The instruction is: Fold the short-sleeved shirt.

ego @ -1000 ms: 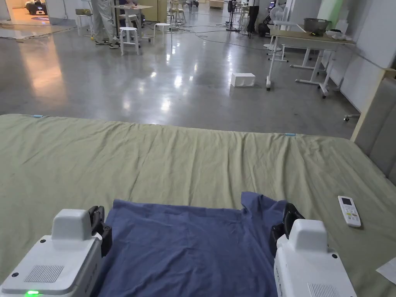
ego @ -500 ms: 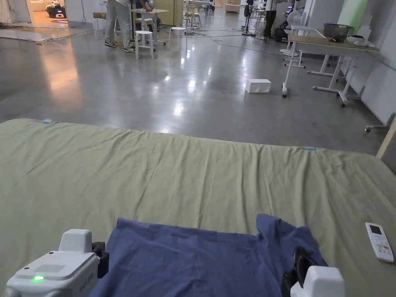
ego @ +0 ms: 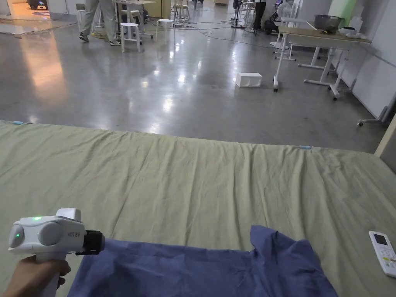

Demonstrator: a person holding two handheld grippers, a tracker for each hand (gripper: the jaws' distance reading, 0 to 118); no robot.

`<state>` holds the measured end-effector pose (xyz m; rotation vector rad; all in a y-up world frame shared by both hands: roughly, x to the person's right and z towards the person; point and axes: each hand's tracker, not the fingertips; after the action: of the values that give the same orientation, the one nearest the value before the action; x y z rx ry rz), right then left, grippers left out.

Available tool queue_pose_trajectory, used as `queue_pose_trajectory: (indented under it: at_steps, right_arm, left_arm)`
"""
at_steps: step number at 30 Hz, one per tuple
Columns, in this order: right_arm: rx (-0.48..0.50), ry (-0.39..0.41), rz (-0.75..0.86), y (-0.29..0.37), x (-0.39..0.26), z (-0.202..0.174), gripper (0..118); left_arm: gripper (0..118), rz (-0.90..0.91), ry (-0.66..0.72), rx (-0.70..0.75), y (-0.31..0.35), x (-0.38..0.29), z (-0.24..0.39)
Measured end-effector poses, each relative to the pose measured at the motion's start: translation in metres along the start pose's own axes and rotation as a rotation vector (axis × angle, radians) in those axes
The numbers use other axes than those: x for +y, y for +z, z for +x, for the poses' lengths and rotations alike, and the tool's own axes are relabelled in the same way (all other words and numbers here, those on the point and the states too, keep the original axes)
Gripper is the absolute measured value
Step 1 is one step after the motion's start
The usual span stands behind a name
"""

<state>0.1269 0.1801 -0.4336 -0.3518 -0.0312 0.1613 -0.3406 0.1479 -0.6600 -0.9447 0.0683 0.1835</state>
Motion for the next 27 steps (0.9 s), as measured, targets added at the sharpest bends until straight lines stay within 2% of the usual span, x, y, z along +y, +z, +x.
queue_pose_trajectory:
  at_steps: [7, 9, 11, 13, 16, 17, 18, 19, 20, 22, 23, 27]
  right_arm:
    - [-0.009, 0.000, -0.057, -0.013, -0.013, 0.006, 0]
    - [-0.011, 0.005, -0.071, -0.014, -0.016, 0.006, 0]
    - [-0.015, 0.005, -0.082, -0.016, -0.020, 0.008, 0]
    - [-0.018, -0.007, -0.100, -0.018, -0.023, 0.012, 0]
    - [-0.031, -0.034, -0.145, -0.030, -0.024, 0.022, 1]
    - [-0.033, -0.044, -0.171, -0.038, -0.023, 0.028, 1]
    - [-0.047, -0.052, -0.199, -0.047, -0.020, 0.035, 5]
    - [-0.054, -0.064, -0.222, -0.056, -0.016, 0.042, 14]
    - [-0.043, -0.090, -0.243, -0.070, -0.012, 0.054, 29]
    - [-0.003, -0.120, -0.323, -0.103, -0.004, 0.073, 48]
    - [-0.024, -0.089, -0.327, -0.118, 0.002, 0.082, 55]
    - [-0.001, 0.015, -0.410, -0.186, 0.014, 0.105, 65]
  left_arm:
    - [68, -0.093, -0.061, 0.100, -0.043, 0.008, 0.010]
    - [67, -0.147, -0.121, 0.144, -0.061, 0.007, 0.009]
    - [64, -0.108, -0.164, 0.143, -0.064, 0.000, 0.015]
    - [56, -0.085, -0.188, 0.161, -0.061, -0.005, 0.024]
    - [29, -0.074, -0.212, 0.132, -0.059, -0.009, 0.029]
    - [14, -0.072, -0.214, 0.124, -0.056, -0.009, 0.029]
    - [8, -0.076, -0.208, 0.106, -0.054, -0.008, 0.028]
    - [7, -0.081, -0.205, 0.087, -0.053, -0.007, 0.027]
    - [7, -0.068, -0.206, 0.092, -0.049, -0.007, 0.026]
    - [6, -0.065, -0.209, 0.098, -0.045, -0.009, 0.026]
    - [6, -0.052, -0.199, 0.098, -0.041, -0.011, 0.025]
    - [6, -0.021, -0.183, 0.091, -0.009, -0.022, 0.036]
